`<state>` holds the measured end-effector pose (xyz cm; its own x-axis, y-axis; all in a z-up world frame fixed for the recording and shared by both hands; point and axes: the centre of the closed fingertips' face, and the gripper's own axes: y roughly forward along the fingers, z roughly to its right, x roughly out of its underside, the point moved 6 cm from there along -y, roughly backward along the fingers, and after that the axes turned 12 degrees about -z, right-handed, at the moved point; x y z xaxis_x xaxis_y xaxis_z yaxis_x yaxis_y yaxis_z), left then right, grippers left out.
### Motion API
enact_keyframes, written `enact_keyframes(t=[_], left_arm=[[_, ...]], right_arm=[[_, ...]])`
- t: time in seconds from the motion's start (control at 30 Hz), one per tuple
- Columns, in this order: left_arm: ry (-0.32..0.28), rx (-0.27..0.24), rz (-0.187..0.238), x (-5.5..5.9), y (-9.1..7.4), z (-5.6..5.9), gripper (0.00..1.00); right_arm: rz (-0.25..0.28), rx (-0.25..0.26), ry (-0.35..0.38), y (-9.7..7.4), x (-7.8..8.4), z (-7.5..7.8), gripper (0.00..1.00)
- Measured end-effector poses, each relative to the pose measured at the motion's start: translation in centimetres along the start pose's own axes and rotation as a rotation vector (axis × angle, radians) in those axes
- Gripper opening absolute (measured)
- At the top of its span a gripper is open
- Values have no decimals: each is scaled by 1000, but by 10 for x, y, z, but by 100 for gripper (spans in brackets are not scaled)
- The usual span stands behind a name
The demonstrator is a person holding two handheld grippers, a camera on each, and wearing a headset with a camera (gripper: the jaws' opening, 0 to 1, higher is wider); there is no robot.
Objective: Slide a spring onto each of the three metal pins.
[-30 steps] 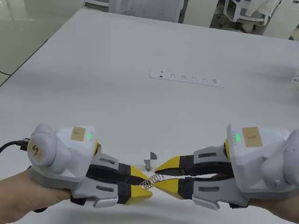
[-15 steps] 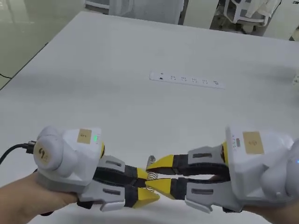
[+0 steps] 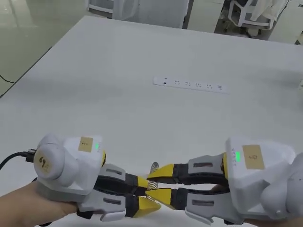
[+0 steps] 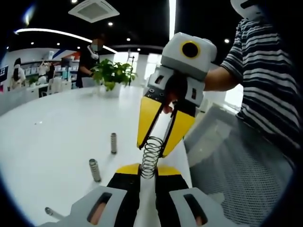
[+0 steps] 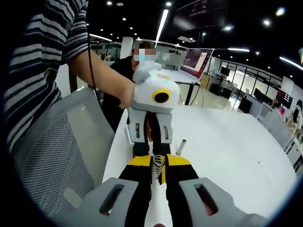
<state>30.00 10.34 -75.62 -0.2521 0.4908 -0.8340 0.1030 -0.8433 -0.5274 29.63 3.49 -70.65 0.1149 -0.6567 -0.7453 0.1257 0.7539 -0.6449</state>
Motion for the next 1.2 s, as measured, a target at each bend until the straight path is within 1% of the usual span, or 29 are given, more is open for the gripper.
enact_keyframes(t=[0.33,0.53,0.63,0.7,0.8,0.9,1.07,1.13,1.2], left_arm=[[-19,-4,-2,2,-2,1,3],[-33,-11,23,-1,-3,0,5],[-44,-9,22,0,-3,0,6],[-48,-12,22,0,-3,0,8],[-73,-17,30,1,-4,0,12],[-86,-27,35,3,-7,-2,15],[-121,-60,51,7,-16,-4,20],[-135,-66,50,9,-20,-4,23],[-154,-87,43,13,-27,-5,26]], right_arm=[[-5,5,-6,0,1,0,7],[-5,11,-15,-3,-1,1,7],[-13,11,-21,-2,0,1,7],[-16,12,-24,-2,0,1,7],[-21,19,-22,-2,1,3,7],[-29,22,-19,0,4,4,7],[-39,24,-18,3,6,4,7],[-44,23,-20,4,7,4,7],[-51,25,-25,5,8,5,7]])
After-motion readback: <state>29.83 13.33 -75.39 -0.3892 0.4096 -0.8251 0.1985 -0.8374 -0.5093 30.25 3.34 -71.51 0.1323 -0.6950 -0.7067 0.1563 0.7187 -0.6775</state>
